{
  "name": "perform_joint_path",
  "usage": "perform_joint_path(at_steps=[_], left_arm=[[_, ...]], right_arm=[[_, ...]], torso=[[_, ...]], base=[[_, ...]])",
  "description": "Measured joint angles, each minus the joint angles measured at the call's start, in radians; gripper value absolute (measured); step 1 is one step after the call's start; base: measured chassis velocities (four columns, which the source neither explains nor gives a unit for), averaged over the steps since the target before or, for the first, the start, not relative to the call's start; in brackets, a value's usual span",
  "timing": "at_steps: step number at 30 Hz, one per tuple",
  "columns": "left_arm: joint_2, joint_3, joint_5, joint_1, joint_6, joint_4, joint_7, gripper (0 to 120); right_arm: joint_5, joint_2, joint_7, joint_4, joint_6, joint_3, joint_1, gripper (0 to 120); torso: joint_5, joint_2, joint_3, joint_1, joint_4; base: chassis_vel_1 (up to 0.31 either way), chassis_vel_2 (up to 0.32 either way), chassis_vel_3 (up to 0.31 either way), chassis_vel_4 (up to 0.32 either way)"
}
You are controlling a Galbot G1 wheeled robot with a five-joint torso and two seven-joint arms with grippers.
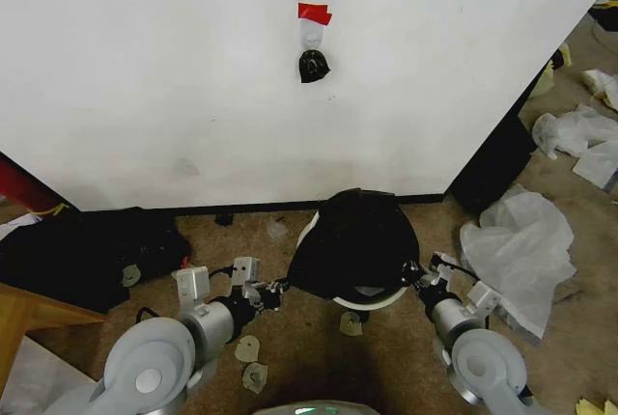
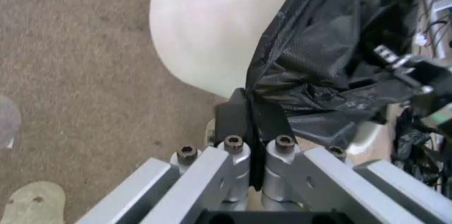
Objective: Place the garbage bag over the trash bin.
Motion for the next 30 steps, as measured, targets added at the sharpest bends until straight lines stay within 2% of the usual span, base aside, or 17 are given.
perform_joint_path(at_steps=[7, 18, 20, 24, 26, 30], left_arm=[[-0.008, 0.03, 0.031, 0.036, 0.035, 0.026, 0.032, 0], [-0.025, 0.037, 0.047, 0.052, 0.048, -0.014, 0.035, 1], [-0.03, 0.033, 0.063, 0.061, 0.059, -0.031, 0.02, 14], [-0.035, 0.017, 0.083, 0.069, 0.074, -0.076, -0.032, 29], [-0.035, 0.012, 0.085, 0.07, 0.077, -0.088, -0.042, 32], [-0.025, -0.017, 0.105, 0.085, 0.08, -0.143, -0.063, 48]], right_arm=[[0.034, -0.001, 0.009, 0.015, -0.004, 0.007, 0.0, 0], [0.046, 0.009, 0.01, 0.021, -0.004, 0.006, -0.009, 0], [0.045, 0.016, 0.015, 0.021, -0.002, 0.001, -0.009, 0], [0.04, 0.019, 0.034, 0.02, 0.001, -0.004, -0.008, 0], [0.04, 0.019, 0.042, 0.02, 0.002, -0.004, -0.007, 0], [0.051, 0.013, 0.085, 0.012, 0.001, -0.004, 0.011, 0]], torso=[[0.0, 0.0, 0.0, 0.0, 0.0001], [0.0, 0.0, 0.0, 0.0, 0.0], [0.0, 0.0, 0.0, 0.0, 0.0], [0.0, 0.0, 0.0, 0.0, 0.0001], [0.0, 0.0, 0.0, 0.0, 0.0], [0.0001, 0.0, 0.0, 0.0, -0.0001]], base=[[0.0, 0.0, 0.0, 0.0], [0.0, 0.0, 0.0, 0.0], [0.0, 0.0, 0.0, 0.0], [0.0, 0.0, 0.0, 0.0], [0.0, 0.0, 0.0, 0.0], [0.0, 0.0, 0.0, 0.0]])
